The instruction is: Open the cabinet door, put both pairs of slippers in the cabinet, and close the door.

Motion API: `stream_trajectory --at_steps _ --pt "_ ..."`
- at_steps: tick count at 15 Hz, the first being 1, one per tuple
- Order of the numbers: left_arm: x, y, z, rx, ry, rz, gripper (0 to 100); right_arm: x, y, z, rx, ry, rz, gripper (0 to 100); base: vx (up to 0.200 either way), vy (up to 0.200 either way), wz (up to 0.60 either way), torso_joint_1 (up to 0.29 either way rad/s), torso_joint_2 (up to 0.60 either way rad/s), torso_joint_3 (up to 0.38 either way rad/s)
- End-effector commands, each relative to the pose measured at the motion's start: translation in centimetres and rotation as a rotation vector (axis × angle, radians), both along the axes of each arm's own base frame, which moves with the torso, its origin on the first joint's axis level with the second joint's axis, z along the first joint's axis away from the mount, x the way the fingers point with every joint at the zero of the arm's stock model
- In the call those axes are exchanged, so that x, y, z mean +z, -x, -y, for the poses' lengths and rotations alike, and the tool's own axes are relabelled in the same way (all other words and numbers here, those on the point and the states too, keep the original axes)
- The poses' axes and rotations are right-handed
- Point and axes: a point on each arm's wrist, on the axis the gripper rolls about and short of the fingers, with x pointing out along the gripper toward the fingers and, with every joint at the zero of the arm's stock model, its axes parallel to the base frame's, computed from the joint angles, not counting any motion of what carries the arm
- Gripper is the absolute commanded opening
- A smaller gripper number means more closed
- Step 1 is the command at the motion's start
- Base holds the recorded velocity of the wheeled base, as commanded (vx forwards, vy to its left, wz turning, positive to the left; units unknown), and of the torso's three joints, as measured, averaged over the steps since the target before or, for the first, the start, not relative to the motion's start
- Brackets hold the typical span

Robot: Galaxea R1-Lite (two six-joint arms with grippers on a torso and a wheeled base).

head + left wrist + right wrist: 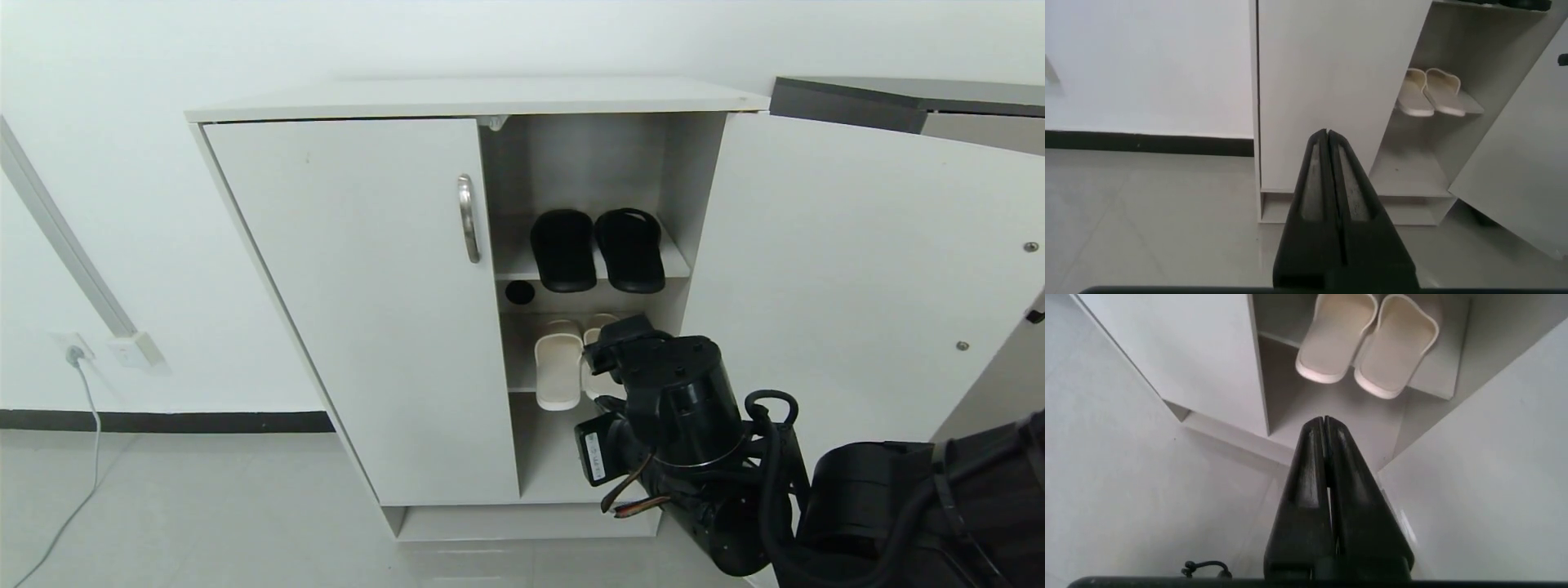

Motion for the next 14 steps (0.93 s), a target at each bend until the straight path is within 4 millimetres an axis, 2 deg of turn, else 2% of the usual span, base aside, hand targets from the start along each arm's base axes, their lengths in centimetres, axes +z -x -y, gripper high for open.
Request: stream_trajectory --at_steps 1,5,8,14 --pt "0.0 -0.01 0.0 0.0 0.001 -0.001 0 -0.2 -0.06 -0.06 0.0 0.004 -0.003 0 0.0 0.0 0.0 0.002 -0.08 -0.046" --pt "-0.04 -0.02 0.0 0.001 -0.005 -0.003 0 0.07 -0.36 0.26 -0.012 -0.003 0.002 0 0.0 0.0 0.0 0.019 -0.21 -0.328" --pt "-0.04 -0.02 0.0 0.001 -0.005 -0.003 0 0.12 -0.35 0.28 -0.012 -0.003 0.003 0 0.0 0.0 0.0 0.041 -0.56 -0.357" --pt "0.0 -0.01 0.0 0.001 -0.005 -0.001 0 0.08 -0.33 0.29 -0.012 -0.002 0.002 0 0.0 0.0 0.0 0.129 -0.47 -0.336"
